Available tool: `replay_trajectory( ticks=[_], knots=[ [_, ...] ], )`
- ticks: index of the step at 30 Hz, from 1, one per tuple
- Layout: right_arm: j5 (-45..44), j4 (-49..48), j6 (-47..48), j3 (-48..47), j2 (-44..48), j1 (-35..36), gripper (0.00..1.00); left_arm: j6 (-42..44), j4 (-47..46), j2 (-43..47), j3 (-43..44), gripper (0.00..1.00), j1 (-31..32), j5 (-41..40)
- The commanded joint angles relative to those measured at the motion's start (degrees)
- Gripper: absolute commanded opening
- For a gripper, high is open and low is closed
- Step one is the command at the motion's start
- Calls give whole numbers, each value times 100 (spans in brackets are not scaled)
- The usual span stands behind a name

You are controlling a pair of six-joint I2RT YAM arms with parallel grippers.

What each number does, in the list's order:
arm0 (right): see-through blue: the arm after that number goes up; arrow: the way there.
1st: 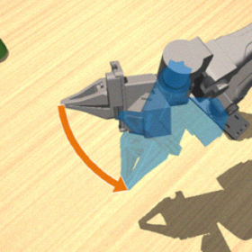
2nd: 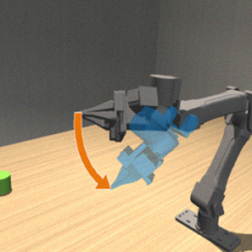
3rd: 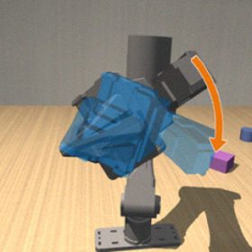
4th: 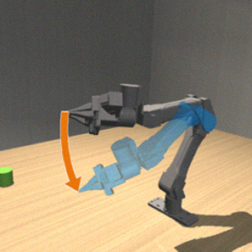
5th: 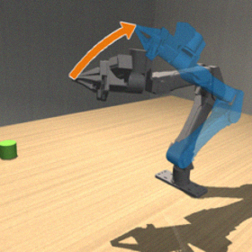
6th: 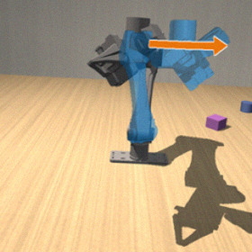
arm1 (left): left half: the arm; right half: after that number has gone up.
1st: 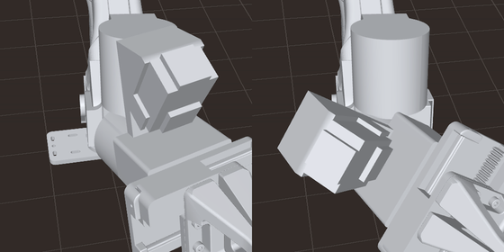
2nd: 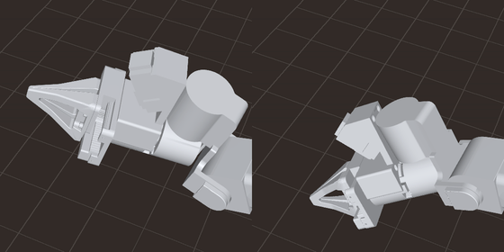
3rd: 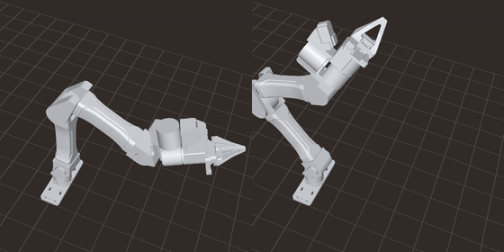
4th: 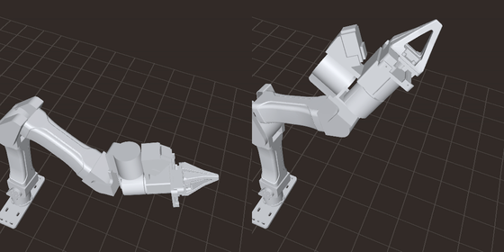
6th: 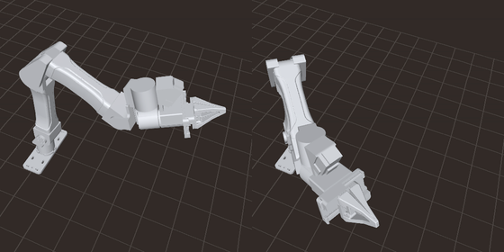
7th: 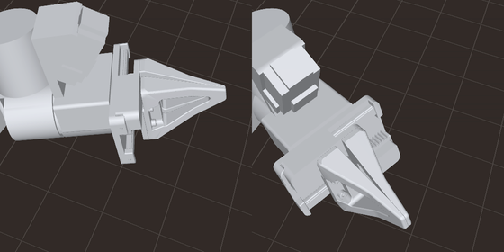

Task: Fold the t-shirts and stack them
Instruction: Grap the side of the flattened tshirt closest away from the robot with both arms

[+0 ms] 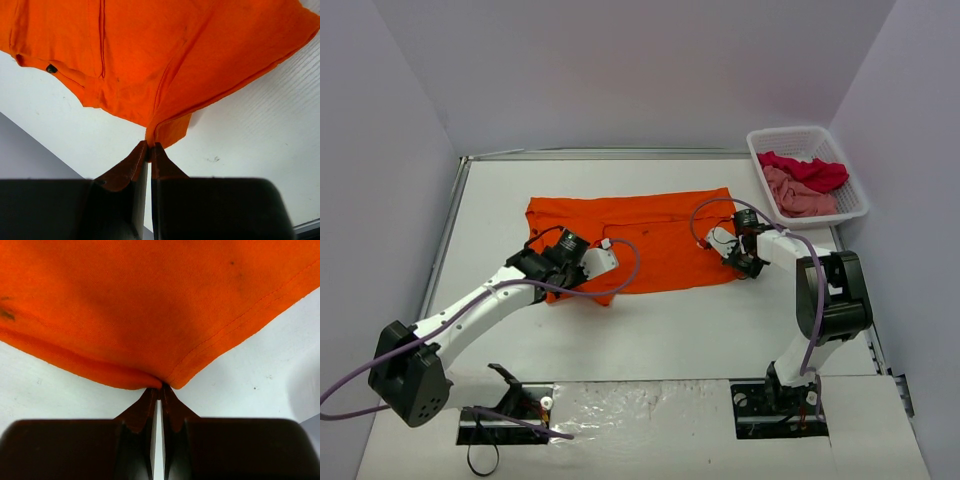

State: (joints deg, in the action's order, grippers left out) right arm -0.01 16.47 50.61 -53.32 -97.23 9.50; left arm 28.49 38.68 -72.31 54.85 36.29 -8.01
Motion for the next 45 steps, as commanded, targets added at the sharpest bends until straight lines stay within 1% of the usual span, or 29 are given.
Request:
replay_trajectory(
  ticks=[1,12,24,34,45],
  knots=[
    [159,137,-139,120,-218,26,0,-28,122,209,166,2,-61,-95],
    [133,479,-218,24,46,26,0,165,193,525,395,2,-281,-130],
    [185,1034,-411,-556,354,17,0,403,202,631,685,2,-448,-227],
    [186,1218,-622,-1119,231,0,0,649,88,490,773,2,-509,-359],
    [230,1227,-737,-1576,-191,-44,0,851,-167,33,1054,2,-685,-359]
  ],
)
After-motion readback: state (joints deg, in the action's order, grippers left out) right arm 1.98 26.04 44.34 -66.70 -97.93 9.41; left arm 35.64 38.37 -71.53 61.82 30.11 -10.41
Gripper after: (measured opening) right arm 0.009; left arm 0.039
